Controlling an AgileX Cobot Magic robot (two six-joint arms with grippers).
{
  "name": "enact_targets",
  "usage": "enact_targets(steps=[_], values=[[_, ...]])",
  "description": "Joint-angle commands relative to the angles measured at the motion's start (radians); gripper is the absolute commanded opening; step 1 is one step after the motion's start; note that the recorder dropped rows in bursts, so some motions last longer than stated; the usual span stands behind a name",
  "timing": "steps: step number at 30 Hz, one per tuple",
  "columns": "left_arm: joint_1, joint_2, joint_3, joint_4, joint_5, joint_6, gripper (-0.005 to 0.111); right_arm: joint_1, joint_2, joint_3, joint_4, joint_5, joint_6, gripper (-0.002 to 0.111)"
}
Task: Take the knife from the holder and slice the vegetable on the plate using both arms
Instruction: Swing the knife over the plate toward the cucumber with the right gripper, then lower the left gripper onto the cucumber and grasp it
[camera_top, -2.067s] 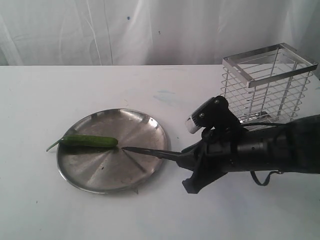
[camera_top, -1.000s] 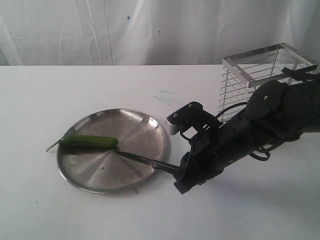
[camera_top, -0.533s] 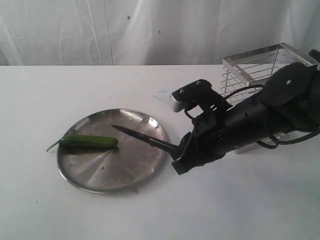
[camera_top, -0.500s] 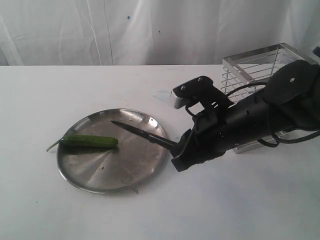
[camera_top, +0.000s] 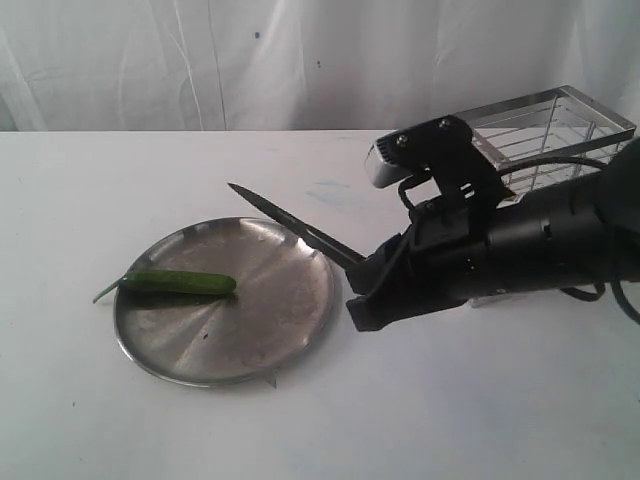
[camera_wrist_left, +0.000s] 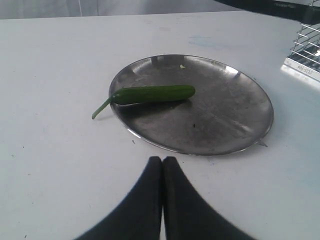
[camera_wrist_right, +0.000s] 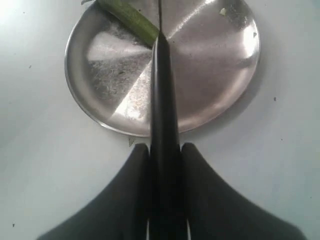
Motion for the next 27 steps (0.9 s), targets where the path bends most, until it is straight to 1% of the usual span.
enact_targets(steps=[1,6,11,18,20,21,22,23,24,26,27], values=[[0.001,-0.005,0.007,-0.006,-0.001,-0.002,0.005,0.066,-0.048,0.049,0.011,-0.101,0.045,0.000],[0.001,-0.005,0.007,-0.006,-0.001,-0.002,0.005,0.152,-0.060,0.089,0.011,-0.232,0.171,0.000],[0.001,-0.005,0.007,-0.006,-0.001,-0.002,0.005,0.229,-0.060,0.097,0.013,-0.314,0.219,0.000],[0.001,-0.005,0.007,-0.006,-0.017,-0.002,0.005,0.289,0.006,0.096,0.020,-0.335,0.269,0.000],[0.001,-0.005,0.007,-0.018,-0.068,-0.017,0.005,0.303,0.041,0.096,0.020,-0.337,0.286,0.000],[0.001,-0.005,0.007,-0.044,-0.104,-0.053,0.005,0.305,0.060,0.096,0.020,-0.346,0.294,0.000],[0.001,-0.005,0.007,-0.092,-0.196,-0.125,0.005,0.310,0.095,0.096,0.021,-0.392,0.324,0.000],[0.001,-0.005,0.007,-0.118,-0.257,-0.168,0.005,0.310,0.107,0.092,0.021,-0.411,0.331,0.000],[0.001,-0.005,0.007,-0.147,-0.347,-0.256,0.005,0.310,0.133,0.080,0.021,-0.432,0.331,0.000],[0.001,-0.005,0.007,-0.147,-0.422,-0.353,0.005,0.310,0.149,0.067,0.021,-0.423,0.331,0.000],[0.001,-0.005,0.007,-0.134,-0.434,-0.374,0.005,0.310,0.153,0.063,0.021,-0.421,0.331,0.000]])
